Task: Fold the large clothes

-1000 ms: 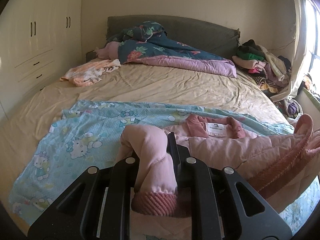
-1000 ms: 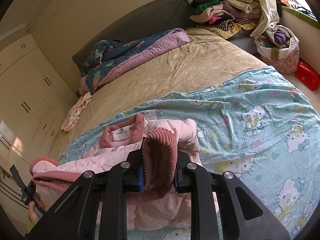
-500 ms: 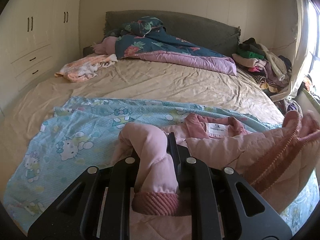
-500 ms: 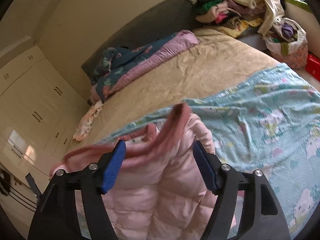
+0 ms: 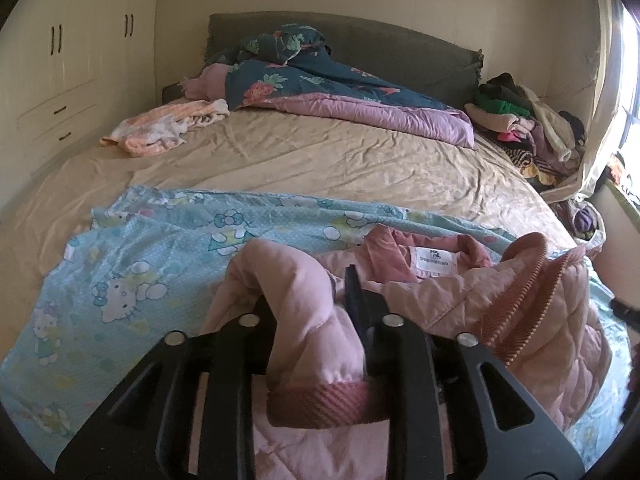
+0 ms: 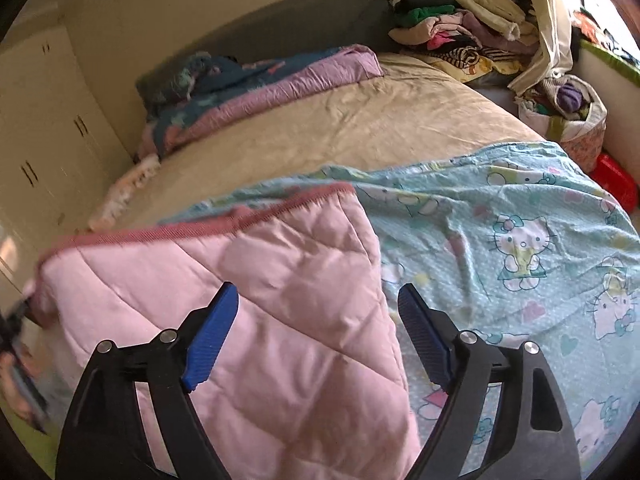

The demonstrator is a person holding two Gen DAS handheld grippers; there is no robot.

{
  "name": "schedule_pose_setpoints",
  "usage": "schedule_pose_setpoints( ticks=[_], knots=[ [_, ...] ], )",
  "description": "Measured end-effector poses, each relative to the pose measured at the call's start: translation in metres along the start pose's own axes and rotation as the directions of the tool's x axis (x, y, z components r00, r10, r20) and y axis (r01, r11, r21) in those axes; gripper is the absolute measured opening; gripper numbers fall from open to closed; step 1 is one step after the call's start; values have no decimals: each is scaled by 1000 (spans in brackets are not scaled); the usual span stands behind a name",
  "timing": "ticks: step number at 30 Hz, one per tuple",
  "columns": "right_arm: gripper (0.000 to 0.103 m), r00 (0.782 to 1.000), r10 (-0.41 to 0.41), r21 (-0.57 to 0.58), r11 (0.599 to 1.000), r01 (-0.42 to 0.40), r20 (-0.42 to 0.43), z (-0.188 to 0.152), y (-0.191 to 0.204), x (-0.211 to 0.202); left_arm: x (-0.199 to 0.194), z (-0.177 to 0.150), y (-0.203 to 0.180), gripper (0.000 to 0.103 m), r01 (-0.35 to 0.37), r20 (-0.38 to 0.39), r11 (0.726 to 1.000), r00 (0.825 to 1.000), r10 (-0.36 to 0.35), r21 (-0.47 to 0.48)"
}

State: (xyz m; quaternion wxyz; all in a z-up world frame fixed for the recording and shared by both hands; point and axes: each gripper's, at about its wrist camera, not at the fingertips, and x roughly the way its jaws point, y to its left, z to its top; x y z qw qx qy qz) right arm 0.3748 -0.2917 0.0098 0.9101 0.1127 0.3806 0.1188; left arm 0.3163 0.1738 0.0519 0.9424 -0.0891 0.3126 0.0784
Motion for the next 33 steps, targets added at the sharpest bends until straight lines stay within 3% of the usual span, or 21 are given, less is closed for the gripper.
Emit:
schedule_pose_setpoints(
  ticks=[1,3,9,12,17,21,27,33],
  knots=[
    [82,1000,-14,-10,1000,14,-7,-3,-1,5,0,1,0,28,9,0,1000,1000,-9,-4],
    [82,1000,-21,-17,1000,21,-18,-8,-2,11,-4,2,-1,52,39,9,999,999,-39,-14],
    [82,999,-24,-25,999,24,-34,-14,-6,20,-21,9,-6,77,78,58,997,995,-76,-16],
    [84,999,-37,-49,998,36,-27,-15,-5,17,-37,12,-5,89,48,116,999,992,-47,-1],
    [85,999,-47,-79,996,47,-9,-18,-4,7,-54,15,3,91,-6,167,1000,986,1,30],
    [87,998,-61,-114,992,62,10,-23,-2,-1,-48,6,19,93,-49,140,998,989,44,30],
    [88,996,-92,-165,982,92,6,-37,-3,-4,-13,-34,43,93,-79,-2,996,997,79,47],
    [88,995,-96,-153,984,92,-19,-45,-11,6,22,-67,54,93,-6,-146,1000,989,5,-7]
  ],
)
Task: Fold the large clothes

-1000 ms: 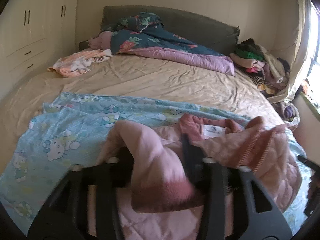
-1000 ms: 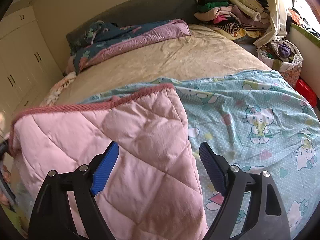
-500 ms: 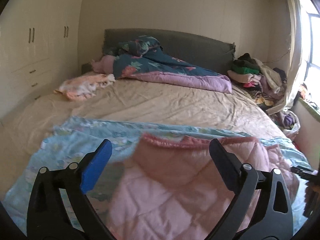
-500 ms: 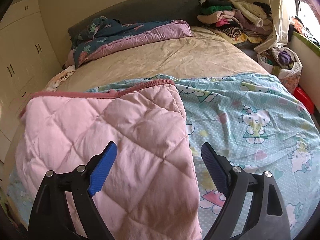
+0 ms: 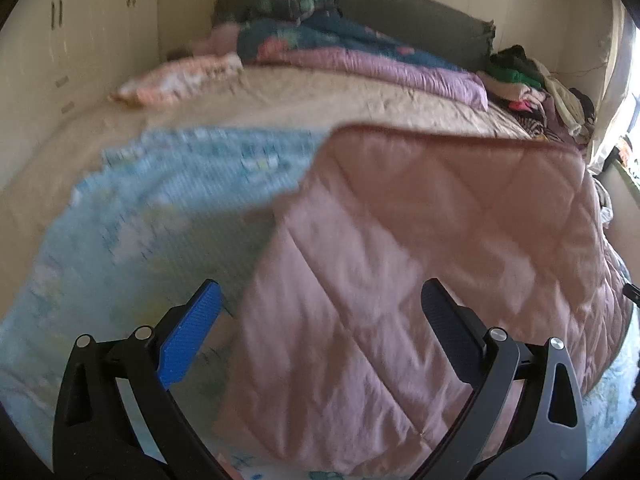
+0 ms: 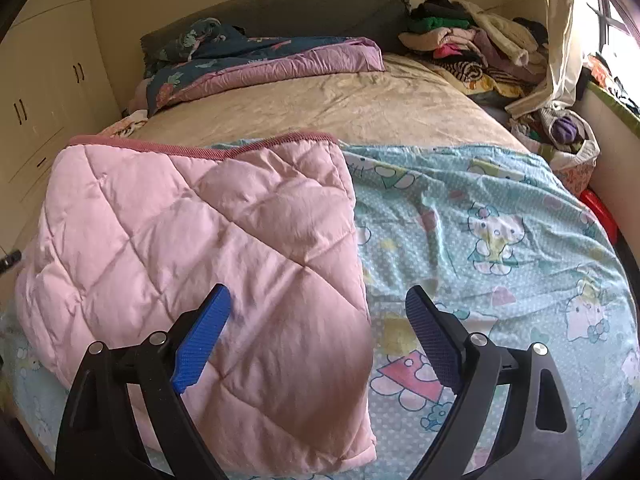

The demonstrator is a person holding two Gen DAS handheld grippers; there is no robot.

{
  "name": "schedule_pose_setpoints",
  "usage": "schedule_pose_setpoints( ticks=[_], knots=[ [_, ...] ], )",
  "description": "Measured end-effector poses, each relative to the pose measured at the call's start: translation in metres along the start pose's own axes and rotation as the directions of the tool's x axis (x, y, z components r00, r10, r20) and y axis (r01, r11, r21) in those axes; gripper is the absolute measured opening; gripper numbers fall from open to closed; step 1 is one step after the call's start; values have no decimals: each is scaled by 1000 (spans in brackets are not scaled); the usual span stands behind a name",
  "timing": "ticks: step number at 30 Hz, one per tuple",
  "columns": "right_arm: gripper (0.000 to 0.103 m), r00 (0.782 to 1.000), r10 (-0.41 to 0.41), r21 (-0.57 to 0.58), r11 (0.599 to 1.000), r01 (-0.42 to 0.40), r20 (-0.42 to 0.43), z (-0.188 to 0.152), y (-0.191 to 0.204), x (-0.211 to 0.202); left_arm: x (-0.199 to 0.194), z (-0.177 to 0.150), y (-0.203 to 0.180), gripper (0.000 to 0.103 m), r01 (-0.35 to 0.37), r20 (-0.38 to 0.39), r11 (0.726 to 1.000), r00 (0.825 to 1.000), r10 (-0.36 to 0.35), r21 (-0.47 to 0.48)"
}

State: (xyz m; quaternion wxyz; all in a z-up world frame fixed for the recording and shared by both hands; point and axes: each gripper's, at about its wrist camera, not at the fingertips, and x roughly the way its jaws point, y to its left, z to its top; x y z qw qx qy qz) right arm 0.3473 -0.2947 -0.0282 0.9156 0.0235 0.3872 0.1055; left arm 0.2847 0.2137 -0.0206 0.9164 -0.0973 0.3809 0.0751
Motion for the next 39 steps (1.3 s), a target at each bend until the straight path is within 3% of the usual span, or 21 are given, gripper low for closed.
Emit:
schedule_pose_setpoints(
  ticks=[10,13,15,16,17,18,20,30,39],
  knots=[
    [88,1000,21,-17,1000,-21,-16,-4,0,18,20,-13,-4,91,-2,-35,1000,999,3,10],
    [81,999,28,-7,1000,-28,-21,-5,0,20,22,-10,-8,73,-12,-32,999,999,13,33],
    [68,999,45,-9,999,-45,-24,-5,2,22,21,-9,-10,47,-18,-23,999,1000,19,41],
    [56,998,52,-18,998,-52,-23,-5,4,22,20,-9,-11,41,-20,-16,999,1000,21,45],
    [43,999,38,-34,999,-38,-18,-5,7,21,18,-9,-13,27,-29,-6,998,1000,30,52],
    [35,999,35,-50,998,-36,-10,-5,11,20,17,-8,-13,19,-35,6,998,999,34,57],
    [23,999,38,-60,997,-37,14,-2,15,14,10,-3,-13,14,-26,33,998,999,25,48],
    [18,985,-1,26,1000,-3,170,63,19,-5,2,53,-18,11,-46,139,999,989,46,-1],
    [17,993,-82,72,995,75,91,63,15,47,47,59,-22,11,-103,92,995,990,102,3]
  ],
)
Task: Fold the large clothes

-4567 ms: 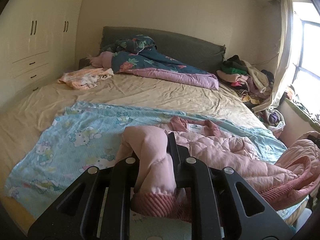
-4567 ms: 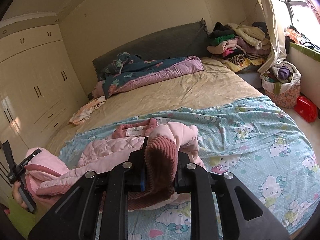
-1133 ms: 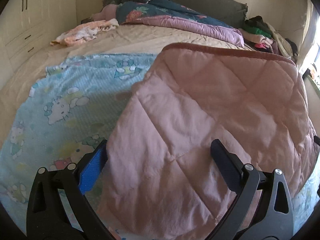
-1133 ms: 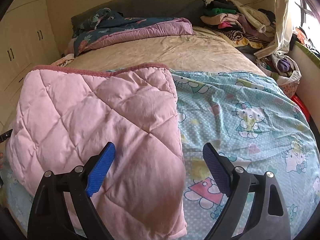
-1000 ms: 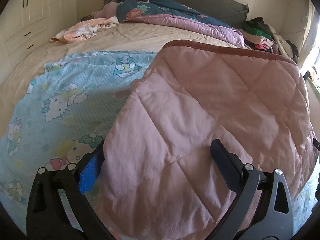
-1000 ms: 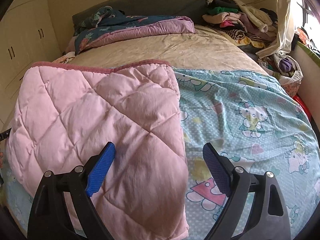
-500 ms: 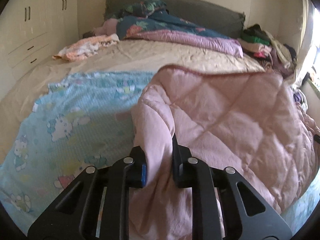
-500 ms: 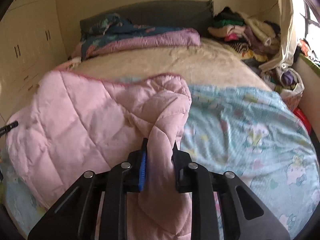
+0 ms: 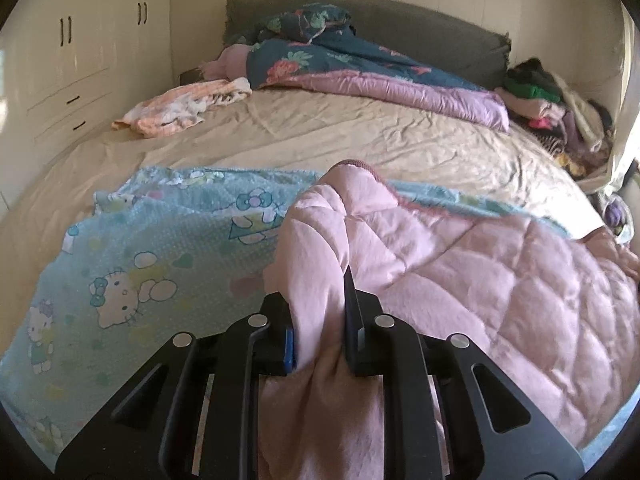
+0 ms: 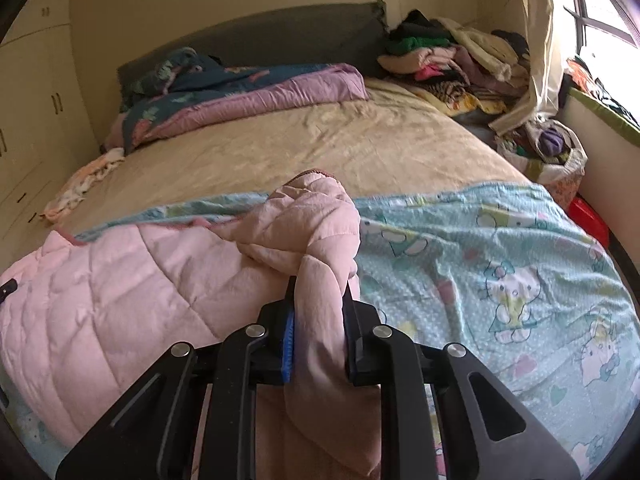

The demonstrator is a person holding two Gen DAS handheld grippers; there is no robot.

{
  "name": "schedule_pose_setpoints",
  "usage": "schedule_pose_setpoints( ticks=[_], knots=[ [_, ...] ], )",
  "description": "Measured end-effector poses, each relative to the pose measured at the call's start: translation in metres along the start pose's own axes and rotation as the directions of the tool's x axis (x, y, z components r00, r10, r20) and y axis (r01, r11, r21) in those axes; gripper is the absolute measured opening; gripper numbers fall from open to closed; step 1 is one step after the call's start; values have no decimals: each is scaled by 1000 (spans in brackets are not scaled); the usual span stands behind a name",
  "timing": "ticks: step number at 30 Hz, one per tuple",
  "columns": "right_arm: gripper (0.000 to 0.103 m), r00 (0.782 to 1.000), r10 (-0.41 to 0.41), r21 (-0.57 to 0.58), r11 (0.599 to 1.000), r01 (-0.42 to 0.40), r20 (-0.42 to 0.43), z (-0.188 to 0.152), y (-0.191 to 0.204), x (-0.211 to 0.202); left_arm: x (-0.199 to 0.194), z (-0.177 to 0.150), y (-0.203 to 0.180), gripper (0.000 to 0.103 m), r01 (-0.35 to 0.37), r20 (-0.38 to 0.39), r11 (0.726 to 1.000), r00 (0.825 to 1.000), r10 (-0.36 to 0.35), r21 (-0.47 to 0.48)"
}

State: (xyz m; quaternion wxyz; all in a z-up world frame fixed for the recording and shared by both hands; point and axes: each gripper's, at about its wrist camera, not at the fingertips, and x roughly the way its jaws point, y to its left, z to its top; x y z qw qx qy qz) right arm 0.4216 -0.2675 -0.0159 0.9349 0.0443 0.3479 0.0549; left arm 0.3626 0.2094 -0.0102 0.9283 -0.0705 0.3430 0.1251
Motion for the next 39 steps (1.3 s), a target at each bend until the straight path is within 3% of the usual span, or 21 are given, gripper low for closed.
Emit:
schedule_pose_setpoints(
  ticks=[9,24,27,29,34,37,39],
  knots=[
    [18,996,-25,21,999,28,-91,-18,-6,42,36,-10,-5,13,-60,-45,998,997,61,25],
    [29,991,-69,-8,998,68,-115,-31,-4,62,50,-16,-9,16,-98,-68,995,993,101,35],
    [38,990,-67,4,998,68,-126,-34,-7,60,45,-17,-9,18,-97,-78,995,992,99,36],
    [51,989,-69,18,997,72,-134,-36,-10,57,41,-18,-9,19,-99,-79,995,992,101,35],
    [71,986,-77,38,996,84,-149,-39,-18,45,32,-19,-6,25,-103,-87,994,991,105,30],
    [80,987,-81,39,995,87,-142,-41,-19,31,23,-20,-5,35,-101,-81,995,991,103,28],
    [89,988,-77,41,996,83,-133,-42,-18,22,13,-20,-5,51,-95,-73,995,993,97,29]
  ],
)
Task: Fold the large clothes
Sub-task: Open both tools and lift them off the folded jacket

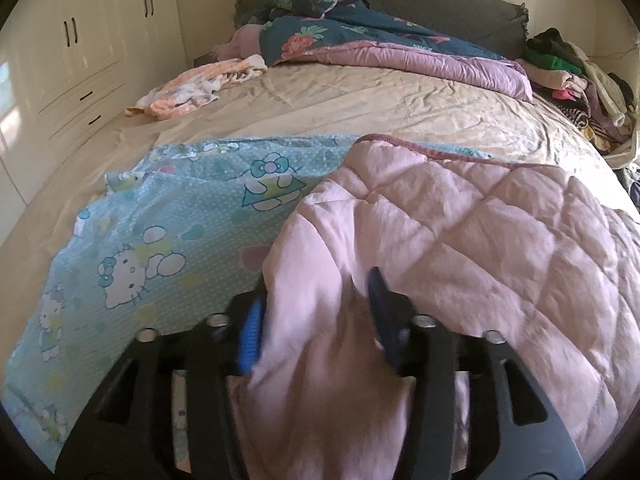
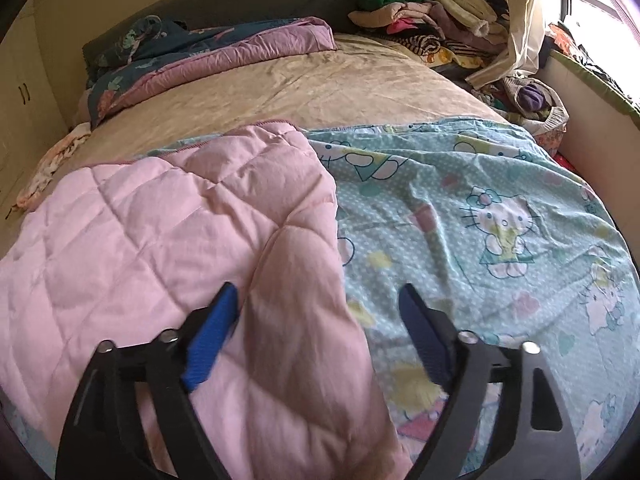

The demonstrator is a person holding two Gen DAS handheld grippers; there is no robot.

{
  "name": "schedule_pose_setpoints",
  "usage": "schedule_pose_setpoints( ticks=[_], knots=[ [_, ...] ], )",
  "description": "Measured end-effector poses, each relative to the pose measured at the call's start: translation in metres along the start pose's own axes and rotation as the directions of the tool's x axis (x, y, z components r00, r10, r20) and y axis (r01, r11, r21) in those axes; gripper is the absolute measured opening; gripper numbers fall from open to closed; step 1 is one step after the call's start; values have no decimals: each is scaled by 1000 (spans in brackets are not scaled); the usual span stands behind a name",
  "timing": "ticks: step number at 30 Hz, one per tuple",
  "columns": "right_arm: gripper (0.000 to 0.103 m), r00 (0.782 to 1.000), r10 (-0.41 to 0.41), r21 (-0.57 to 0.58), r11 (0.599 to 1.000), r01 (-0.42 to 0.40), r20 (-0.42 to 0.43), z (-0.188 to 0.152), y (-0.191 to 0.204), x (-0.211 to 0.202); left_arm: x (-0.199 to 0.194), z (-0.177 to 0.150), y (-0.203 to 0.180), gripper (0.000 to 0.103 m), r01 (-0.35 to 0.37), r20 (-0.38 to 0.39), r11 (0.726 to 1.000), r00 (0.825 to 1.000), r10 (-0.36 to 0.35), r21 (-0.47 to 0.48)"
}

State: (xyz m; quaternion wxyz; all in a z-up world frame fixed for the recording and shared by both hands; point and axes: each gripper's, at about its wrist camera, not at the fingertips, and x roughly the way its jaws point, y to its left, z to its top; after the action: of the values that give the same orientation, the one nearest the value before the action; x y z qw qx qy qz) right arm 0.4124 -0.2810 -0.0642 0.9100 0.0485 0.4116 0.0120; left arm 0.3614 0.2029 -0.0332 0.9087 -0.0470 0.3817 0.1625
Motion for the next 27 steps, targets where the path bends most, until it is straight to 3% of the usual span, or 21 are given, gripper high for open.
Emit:
schedule_pose_setpoints(
  ticks=[2,4,6,9,17,27],
  knots=[
    [94,999,16,10,1000,-16,29,-3,-1,-17,-12,0,1,63,14,13,1000,1000,-14,-6],
    [98,998,42,26,999,-44,55,-3,-3,-30,-25,0,2,68,29,25,1000,999,-28,-10],
    [99,994,72,38,996,-75,86,-4,-4,-49,-38,1,2,82,44,35,999,998,-43,-13],
    [99,988,105,39,993,-110,110,-3,-3,-72,-57,2,2,91,67,56,998,996,-66,-19],
    [99,977,141,-6,990,-142,160,-4,9,-116,-98,0,-9,93,110,89,994,990,-109,-5],
    [99,966,192,-90,980,-179,172,-34,38,-152,-139,-34,-47,93,210,85,976,973,-215,61]
  ],
)
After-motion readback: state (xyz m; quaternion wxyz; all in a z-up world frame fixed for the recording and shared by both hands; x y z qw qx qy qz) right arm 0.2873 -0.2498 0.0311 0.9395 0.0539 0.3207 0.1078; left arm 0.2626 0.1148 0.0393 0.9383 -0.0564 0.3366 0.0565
